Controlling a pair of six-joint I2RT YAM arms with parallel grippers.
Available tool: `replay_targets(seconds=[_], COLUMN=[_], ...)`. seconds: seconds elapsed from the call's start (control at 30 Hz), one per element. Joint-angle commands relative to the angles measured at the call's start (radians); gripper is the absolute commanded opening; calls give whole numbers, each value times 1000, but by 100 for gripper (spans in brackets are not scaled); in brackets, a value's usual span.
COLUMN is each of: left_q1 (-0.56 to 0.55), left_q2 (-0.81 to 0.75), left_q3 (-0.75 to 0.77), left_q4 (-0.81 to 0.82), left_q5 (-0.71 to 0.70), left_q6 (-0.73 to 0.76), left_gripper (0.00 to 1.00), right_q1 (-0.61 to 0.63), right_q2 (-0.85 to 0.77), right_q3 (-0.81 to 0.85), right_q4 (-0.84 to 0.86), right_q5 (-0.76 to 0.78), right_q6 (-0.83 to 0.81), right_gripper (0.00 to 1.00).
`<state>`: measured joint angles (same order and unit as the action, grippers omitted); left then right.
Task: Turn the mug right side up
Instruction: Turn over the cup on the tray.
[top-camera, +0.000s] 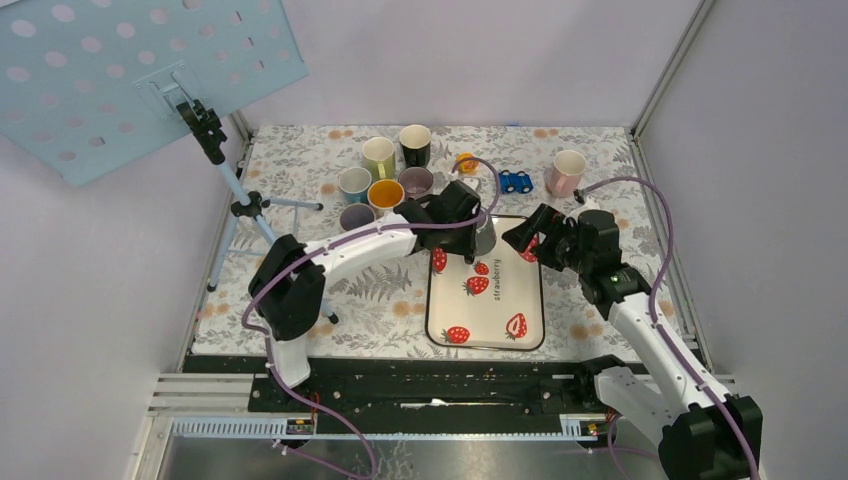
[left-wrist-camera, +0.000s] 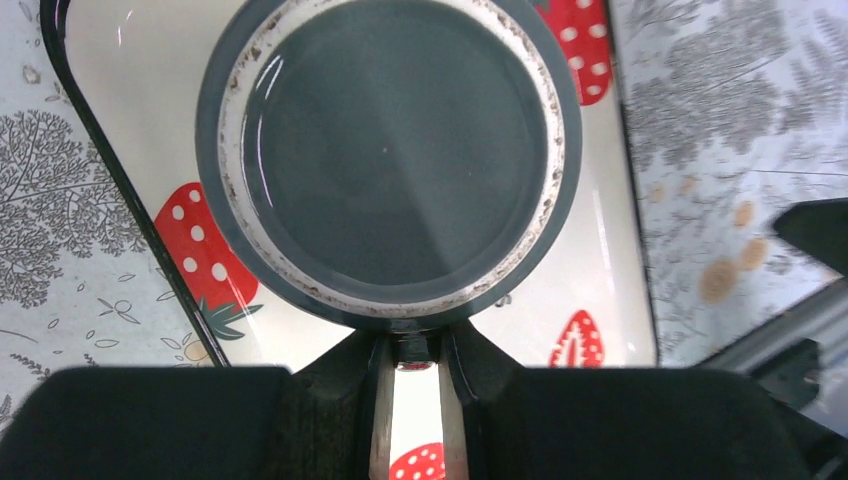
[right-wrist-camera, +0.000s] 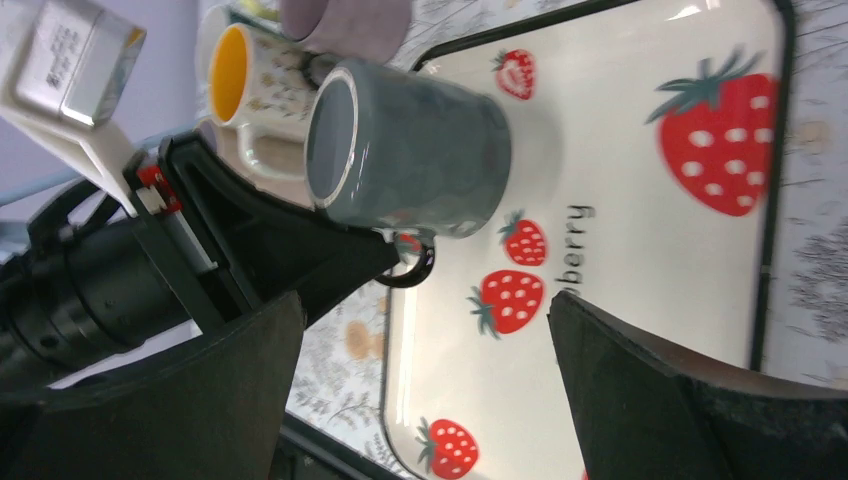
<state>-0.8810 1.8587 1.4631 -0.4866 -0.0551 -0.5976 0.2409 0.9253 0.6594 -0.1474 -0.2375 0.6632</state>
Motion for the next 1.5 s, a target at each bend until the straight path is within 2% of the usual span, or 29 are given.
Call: replay_targets(seconds=[0.0, 0.2, 0.5, 0.8, 0.93, 1.1, 1.17, 1.3, 1.47], left_q1=[27, 71, 99, 121, 130, 140, 144, 145, 149], left_q2=[-107, -159, -208, -242, -263, -283, -289, -294, -299], left_q3=[47, 57, 105, 103, 75, 25, 10, -14, -54], left_q4=[115, 161, 195, 267, 337, 431, 458, 483, 561], left_q5=[117, 262, 339, 409, 443, 494, 514, 546, 577], left_q6=[-17, -94, -160, -238, -290, -359, -381, -414, -456], left_gripper=[0, 0, 0, 0, 0, 0, 0, 0, 0], right_q1=[-5, -5, -5, -5, -5, -5, -5, -6, -5], right_q2=[-37, -28, 86, 202, 292, 436, 483, 501, 477], right_q3=[-63, -135, -266, -293, -305, -309, -310, -296, -282], right_q4=[230, 434, 917, 1218, 1443, 1753, 1852, 1869, 1868], right_q5=[-162, -292, -443, -468, -472, -474, -465, -463, -459], right_q6=[78, 179, 390, 567, 707, 876, 935, 956, 966], right_gripper=[100, 100, 100, 97, 92, 78, 75, 65, 57])
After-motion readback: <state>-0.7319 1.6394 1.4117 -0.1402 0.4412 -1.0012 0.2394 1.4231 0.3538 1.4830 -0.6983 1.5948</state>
